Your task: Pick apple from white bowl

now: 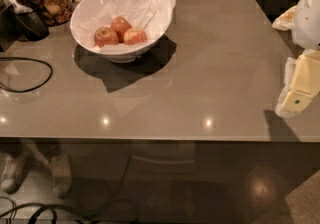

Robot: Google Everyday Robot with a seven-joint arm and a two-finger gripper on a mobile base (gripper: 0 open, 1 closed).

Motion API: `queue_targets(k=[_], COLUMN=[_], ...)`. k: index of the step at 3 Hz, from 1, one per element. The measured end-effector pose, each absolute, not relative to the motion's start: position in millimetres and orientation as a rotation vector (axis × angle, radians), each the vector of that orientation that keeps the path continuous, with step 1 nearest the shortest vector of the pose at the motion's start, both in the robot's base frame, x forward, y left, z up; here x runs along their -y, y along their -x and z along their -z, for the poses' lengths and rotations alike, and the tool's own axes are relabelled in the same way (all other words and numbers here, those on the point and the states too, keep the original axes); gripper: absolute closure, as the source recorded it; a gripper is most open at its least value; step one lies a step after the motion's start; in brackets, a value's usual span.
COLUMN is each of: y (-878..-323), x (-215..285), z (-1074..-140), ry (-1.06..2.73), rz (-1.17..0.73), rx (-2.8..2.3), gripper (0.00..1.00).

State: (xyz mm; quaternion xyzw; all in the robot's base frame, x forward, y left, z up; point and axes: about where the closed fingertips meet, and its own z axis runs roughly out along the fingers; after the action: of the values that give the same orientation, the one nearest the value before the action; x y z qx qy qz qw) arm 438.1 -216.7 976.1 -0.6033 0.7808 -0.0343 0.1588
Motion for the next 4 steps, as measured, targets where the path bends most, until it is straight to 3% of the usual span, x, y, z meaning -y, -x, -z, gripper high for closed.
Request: queue_targets(k=[2, 4], y=[-455, -516], x=[205, 152], z=[-991, -1023], ry=[1.706, 1.787], rz=[0.057, 0.05], rx=[-2.247, -2.17], gripper=[0.0, 0.0])
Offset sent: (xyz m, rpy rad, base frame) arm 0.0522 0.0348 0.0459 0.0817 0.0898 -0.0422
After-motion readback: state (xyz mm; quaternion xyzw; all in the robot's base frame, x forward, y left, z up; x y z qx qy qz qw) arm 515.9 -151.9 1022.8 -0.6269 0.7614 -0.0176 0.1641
